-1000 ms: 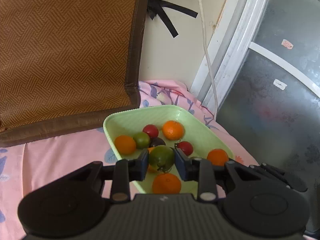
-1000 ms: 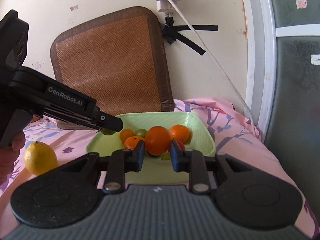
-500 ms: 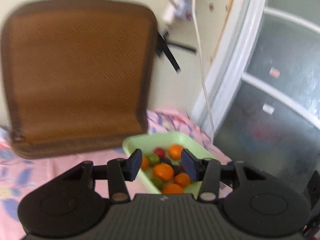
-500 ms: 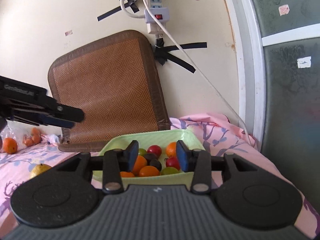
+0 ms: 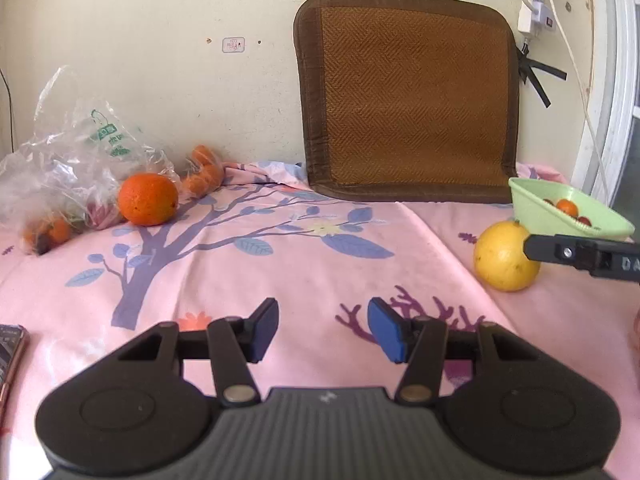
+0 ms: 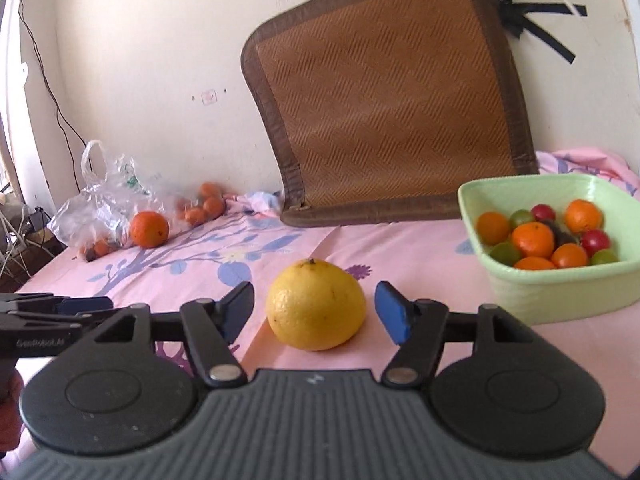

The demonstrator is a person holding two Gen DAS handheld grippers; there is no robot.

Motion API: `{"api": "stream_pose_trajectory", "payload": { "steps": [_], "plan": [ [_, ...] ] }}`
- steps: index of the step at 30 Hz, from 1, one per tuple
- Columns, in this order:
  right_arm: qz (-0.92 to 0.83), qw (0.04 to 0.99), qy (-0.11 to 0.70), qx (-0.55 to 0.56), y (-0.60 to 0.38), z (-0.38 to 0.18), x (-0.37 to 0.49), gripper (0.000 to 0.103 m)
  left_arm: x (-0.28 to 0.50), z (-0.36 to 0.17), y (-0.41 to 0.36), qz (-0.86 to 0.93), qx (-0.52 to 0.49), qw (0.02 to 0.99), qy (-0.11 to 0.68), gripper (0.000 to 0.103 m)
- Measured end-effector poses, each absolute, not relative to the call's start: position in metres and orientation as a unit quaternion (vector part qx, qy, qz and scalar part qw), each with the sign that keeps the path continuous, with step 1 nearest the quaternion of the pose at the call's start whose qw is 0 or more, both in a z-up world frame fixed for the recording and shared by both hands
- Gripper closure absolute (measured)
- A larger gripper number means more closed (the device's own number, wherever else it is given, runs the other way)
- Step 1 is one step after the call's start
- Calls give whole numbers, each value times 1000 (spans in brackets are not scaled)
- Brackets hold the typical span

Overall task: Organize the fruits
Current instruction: 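Grasp the yellow pomelo with the right tool, then carry the pomelo into the green basket and open the right tool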

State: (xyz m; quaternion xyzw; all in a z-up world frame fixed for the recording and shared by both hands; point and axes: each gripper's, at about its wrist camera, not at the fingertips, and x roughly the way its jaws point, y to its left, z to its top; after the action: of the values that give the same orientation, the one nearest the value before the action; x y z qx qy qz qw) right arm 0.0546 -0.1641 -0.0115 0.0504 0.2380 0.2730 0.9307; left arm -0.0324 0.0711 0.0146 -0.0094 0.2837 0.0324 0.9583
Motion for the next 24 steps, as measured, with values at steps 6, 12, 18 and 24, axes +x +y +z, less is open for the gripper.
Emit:
{"api": "stream_pose_trajectory", "payload": {
  "steps": [6, 12, 18, 24],
  "plan": [
    [249, 932, 262, 18, -145, -21, 63, 36, -36, 2, 68, 48, 10, 954, 295, 53],
    [245, 937, 248, 12, -151, -15, 36, 38, -38, 2, 68, 48, 14, 956, 289, 53],
    [312, 924, 223, 7, -157, -8, -32, 38, -36, 1, 71, 44, 4, 955, 294, 53],
    [351, 910, 218, -34, -148, -19, -68, 37, -38, 1, 69, 45, 6, 956, 291, 52]
  ]
}}
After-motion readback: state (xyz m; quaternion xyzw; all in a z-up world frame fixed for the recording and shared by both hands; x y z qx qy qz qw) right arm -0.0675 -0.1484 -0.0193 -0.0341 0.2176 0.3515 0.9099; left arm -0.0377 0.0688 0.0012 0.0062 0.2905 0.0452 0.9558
